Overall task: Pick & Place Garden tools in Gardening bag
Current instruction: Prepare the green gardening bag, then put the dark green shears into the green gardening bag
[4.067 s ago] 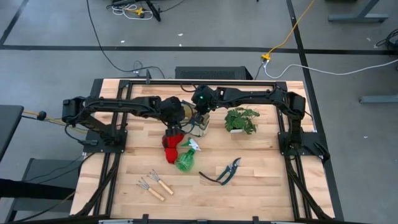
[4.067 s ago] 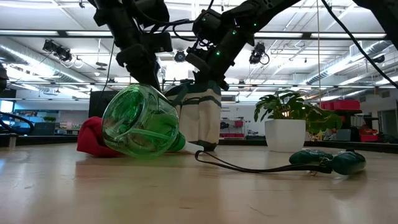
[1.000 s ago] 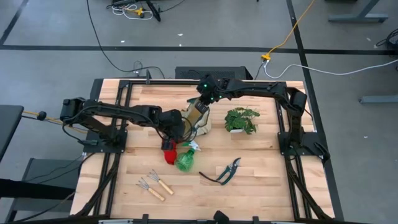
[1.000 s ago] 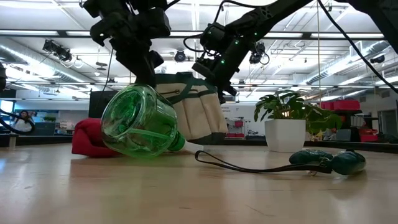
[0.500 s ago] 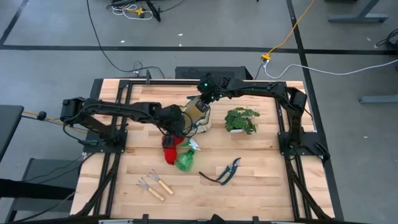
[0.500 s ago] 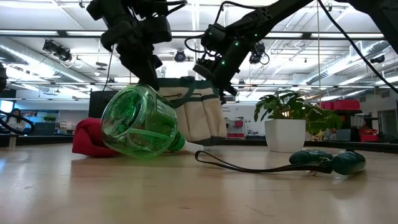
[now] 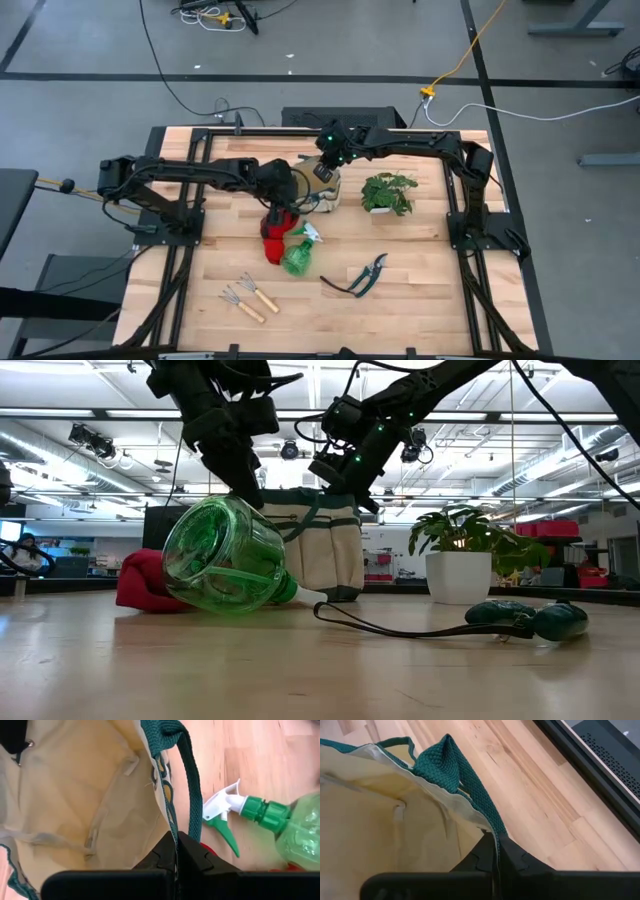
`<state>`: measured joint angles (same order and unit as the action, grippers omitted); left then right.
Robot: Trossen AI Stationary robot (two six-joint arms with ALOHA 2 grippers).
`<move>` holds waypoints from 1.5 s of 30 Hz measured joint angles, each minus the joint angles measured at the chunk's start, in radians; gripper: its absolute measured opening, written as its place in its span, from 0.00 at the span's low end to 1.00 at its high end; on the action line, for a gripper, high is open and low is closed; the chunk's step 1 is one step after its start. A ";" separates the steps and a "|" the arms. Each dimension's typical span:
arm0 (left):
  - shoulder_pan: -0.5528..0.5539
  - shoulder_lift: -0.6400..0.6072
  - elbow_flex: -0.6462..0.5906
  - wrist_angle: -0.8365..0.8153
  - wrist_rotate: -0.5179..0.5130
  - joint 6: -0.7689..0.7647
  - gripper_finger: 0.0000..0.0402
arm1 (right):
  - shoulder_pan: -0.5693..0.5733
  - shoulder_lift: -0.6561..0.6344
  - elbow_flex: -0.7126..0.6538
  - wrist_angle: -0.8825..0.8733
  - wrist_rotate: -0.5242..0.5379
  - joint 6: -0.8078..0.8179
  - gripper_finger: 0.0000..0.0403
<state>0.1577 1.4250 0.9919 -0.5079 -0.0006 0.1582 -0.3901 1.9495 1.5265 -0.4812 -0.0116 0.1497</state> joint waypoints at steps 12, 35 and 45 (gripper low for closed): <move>0.002 0.000 0.000 0.004 -0.002 -0.016 0.04 | 0.001 0.000 0.000 0.002 -0.005 -0.001 0.06; 0.002 0.000 0.003 0.012 -0.011 -0.016 0.35 | 0.019 0.000 0.000 0.010 -0.005 -0.030 0.36; 0.002 0.000 0.127 -0.090 -0.085 -0.005 0.44 | 0.019 -0.083 -0.002 0.007 0.003 -0.037 0.43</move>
<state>0.1600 1.4250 1.1189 -0.5982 -0.0856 0.1535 -0.3710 1.8665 1.5246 -0.4740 -0.0084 0.1131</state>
